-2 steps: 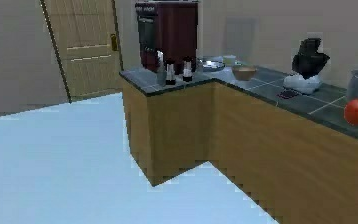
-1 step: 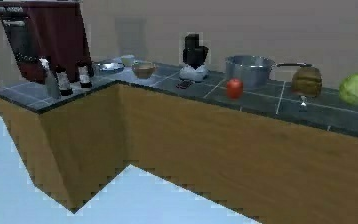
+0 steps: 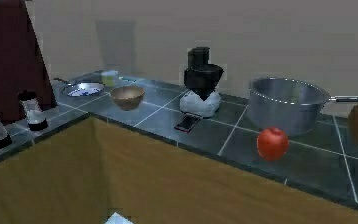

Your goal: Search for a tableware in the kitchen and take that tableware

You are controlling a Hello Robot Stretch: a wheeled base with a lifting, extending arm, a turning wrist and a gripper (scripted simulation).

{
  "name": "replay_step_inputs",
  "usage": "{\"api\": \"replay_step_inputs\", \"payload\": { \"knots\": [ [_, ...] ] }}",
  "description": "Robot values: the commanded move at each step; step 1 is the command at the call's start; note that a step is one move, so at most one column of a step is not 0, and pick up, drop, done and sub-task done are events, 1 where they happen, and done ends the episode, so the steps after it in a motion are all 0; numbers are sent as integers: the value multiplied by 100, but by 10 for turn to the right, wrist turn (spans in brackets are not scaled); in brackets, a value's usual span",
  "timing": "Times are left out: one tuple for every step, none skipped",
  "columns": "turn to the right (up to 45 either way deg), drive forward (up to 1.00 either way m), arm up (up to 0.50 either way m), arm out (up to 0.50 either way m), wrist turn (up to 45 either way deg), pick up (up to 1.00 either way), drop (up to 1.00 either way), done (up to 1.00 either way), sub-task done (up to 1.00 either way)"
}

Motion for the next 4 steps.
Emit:
{"api": "replay_step_inputs", "payload": {
  "knots": [
    [-450,0,0,0,0,0,0,0,0],
    [-450,0,0,0,0,0,0,0,0],
    [-120,0,0,0,0,0,0,0,0],
    [450,0,0,0,0,0,0,0,0]
  ]
}}
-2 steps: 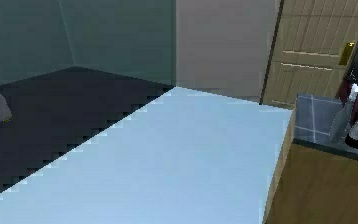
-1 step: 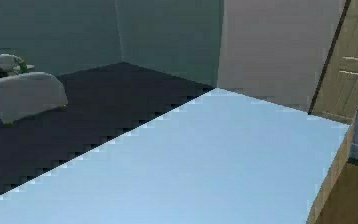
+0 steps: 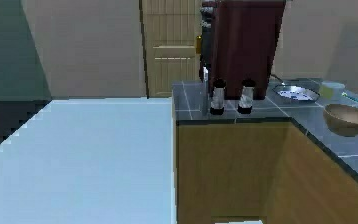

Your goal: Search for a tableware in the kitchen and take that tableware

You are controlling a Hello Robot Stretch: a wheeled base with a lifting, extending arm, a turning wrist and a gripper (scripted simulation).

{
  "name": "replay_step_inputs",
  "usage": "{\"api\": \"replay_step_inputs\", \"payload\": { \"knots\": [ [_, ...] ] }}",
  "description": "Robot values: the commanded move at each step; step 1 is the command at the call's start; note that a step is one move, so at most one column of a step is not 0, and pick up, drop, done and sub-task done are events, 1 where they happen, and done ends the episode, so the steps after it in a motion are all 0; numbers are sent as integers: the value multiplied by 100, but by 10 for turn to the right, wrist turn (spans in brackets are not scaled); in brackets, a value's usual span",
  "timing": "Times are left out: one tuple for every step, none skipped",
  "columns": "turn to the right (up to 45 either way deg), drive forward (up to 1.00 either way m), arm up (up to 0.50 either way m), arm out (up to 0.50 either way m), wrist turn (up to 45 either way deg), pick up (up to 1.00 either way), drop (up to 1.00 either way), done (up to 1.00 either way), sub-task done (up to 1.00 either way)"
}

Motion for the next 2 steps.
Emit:
{"api": "replay_step_inputs", "payload": {
  "knots": [
    [270,0,0,0,0,0,0,0,0],
    [0,70,0,0,0,0,0,0,0]
  ]
}}
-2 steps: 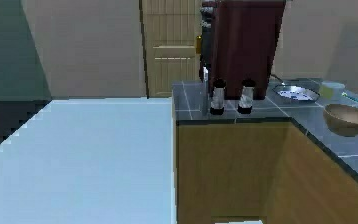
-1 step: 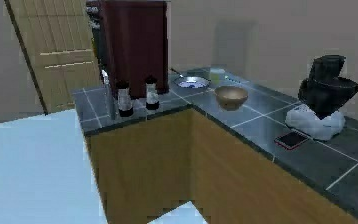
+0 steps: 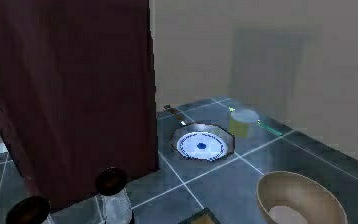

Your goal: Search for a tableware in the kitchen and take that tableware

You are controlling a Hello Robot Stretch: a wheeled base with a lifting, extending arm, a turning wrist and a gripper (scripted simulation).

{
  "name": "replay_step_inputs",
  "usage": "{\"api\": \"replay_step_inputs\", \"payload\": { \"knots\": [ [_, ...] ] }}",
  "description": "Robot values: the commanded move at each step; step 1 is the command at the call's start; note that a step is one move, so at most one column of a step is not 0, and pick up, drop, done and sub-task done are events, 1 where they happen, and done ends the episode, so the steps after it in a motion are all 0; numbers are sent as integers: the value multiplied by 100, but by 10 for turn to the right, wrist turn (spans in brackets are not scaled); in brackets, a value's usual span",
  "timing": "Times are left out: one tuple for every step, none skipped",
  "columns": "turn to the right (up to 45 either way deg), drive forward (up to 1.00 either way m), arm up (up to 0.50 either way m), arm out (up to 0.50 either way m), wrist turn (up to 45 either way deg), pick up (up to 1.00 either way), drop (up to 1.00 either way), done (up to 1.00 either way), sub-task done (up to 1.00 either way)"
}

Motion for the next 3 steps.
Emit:
{"api": "replay_step_inputs", "payload": {
  "knots": [
    [-450,0,0,0,0,0,0,0,0],
    [0,0,50,0,0,0,0,0,0],
    [0,0,38,0,0,0,0,0,0]
  ]
}}
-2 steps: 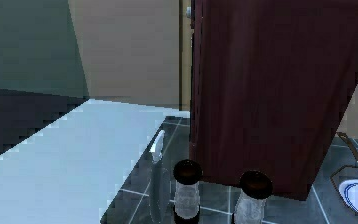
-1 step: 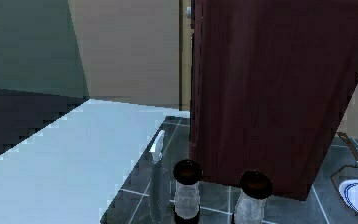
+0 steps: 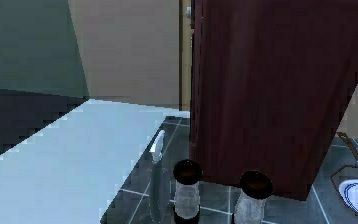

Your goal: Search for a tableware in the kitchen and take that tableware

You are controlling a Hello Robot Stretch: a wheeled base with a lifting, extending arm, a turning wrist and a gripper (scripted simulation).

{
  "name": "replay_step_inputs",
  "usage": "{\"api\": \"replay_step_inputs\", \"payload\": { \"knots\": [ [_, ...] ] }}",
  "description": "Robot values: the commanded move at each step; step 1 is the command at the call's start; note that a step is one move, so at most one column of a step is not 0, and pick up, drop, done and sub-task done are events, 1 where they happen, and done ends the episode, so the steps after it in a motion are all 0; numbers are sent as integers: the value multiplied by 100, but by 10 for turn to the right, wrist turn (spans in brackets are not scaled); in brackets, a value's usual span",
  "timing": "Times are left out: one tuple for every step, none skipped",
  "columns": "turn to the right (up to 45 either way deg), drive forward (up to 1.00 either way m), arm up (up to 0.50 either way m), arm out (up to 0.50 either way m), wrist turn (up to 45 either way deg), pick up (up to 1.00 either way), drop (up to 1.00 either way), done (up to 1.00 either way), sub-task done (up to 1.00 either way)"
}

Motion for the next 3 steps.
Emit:
{"api": "replay_step_inputs", "payload": {
  "knots": [
    [0,0,0,6,0,0,0,0,0],
    [0,0,0,0,450,0,0,0,0],
    [0,0,0,0,450,0,0,0,0]
  ]
}}
